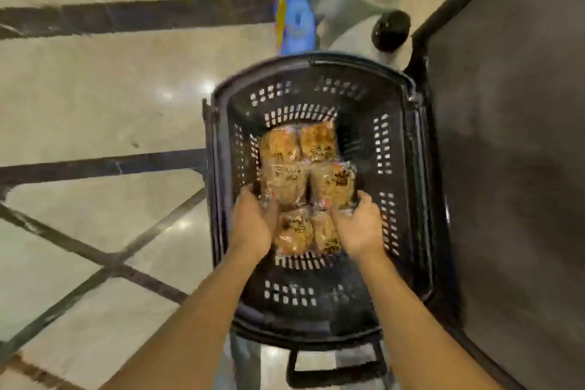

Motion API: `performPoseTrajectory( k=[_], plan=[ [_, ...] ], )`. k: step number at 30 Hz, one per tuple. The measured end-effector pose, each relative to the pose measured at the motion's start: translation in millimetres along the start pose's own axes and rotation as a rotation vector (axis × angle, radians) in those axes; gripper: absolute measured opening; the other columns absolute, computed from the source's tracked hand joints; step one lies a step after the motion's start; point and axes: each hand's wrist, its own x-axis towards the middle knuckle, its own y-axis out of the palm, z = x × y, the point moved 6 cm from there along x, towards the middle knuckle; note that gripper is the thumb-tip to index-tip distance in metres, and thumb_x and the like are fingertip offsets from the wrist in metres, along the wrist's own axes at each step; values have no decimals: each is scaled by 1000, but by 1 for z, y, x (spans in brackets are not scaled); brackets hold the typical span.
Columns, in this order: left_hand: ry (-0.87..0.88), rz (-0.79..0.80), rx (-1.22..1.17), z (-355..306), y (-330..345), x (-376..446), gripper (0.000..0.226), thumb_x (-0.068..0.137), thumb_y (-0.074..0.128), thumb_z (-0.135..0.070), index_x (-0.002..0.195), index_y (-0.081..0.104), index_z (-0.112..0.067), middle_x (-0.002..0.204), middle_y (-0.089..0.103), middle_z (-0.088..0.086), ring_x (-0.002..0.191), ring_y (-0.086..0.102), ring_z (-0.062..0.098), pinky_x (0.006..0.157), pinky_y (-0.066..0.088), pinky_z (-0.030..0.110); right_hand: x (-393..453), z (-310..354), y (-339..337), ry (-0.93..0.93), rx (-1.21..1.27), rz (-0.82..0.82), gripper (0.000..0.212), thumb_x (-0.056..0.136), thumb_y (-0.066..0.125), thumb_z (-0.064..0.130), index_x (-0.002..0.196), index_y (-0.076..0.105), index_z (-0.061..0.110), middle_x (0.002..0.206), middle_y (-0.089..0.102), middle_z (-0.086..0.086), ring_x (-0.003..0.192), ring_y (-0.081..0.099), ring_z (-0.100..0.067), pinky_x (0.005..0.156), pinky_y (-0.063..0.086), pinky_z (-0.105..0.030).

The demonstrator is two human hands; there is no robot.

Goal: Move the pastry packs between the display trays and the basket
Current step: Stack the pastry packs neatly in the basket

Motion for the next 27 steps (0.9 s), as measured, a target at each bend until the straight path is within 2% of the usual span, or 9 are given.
performPoseTrajectory(
  k=[2,5,8,12,15,18,21,25,27],
  plan=[
    [-94,-75,-80,13,41,52,48,96,66,-35,128,50,-2,121,63,15,115,59,31,89,44,30,58,-13,33,-36,-65,-30,73,91,69,44,145,40,6,141,47,-18,130,46,-37,108,38,-46],
    [-221,-139,-24,33,92,113,64,96,61,-44,138,42,1,140,51,22,132,46,39,102,37,38,119,-34,65,-50,-51,-80,75,90,69,46,147,36,8,144,45,-16,133,44,-33,112,36,-46],
    [-258,-186,55,54,120,142,77,91,62,-58,139,40,-3,144,44,19,135,42,39,107,37,46,149,-49,81,10,40,-113,81,88,73,46,152,31,19,147,42,-5,136,40,-24,114,34,-43],
    [-247,-228,94,62,128,153,87,79,72,-65,137,42,-8,142,42,17,135,40,38,108,37,48,157,-53,92,78,201,-162,93,81,82,41,154,28,23,147,37,0,136,39,-23,111,30,-39],
    [-272,-201,46,63,127,155,88,72,80,-63,135,46,-12,138,45,13,132,45,37,109,41,51,159,-56,99,159,245,-144,101,78,84,43,157,24,20,150,40,-3,139,39,-26,113,31,-41],
    [-301,-160,-72,71,125,158,91,66,87,-58,133,42,-16,136,52,9,128,51,34,107,45,52,165,-58,99,205,269,-106,105,73,87,47,155,28,19,149,47,-5,140,41,-27,114,33,-42],
    [-282,-174,-147,77,121,155,81,65,91,-48,124,43,-19,127,59,6,126,53,31,105,47,53,168,-57,95,163,240,-54,99,71,88,48,149,36,18,145,46,-2,134,42,-21,112,33,-42],
    [-226,-202,-158,77,117,143,51,66,91,-46,88,47,-35,114,64,-1,113,61,25,99,53,49,170,-55,96,120,239,23,81,69,90,46,133,47,19,131,48,-2,115,46,-17,100,39,-35],
    [-206,-161,-163,72,116,139,48,69,90,-45,84,46,-36,109,65,-4,108,64,22,97,54,49,170,-55,96,94,264,58,73,67,91,44,123,49,23,125,51,0,110,49,-16,98,40,-32]
  ],
)
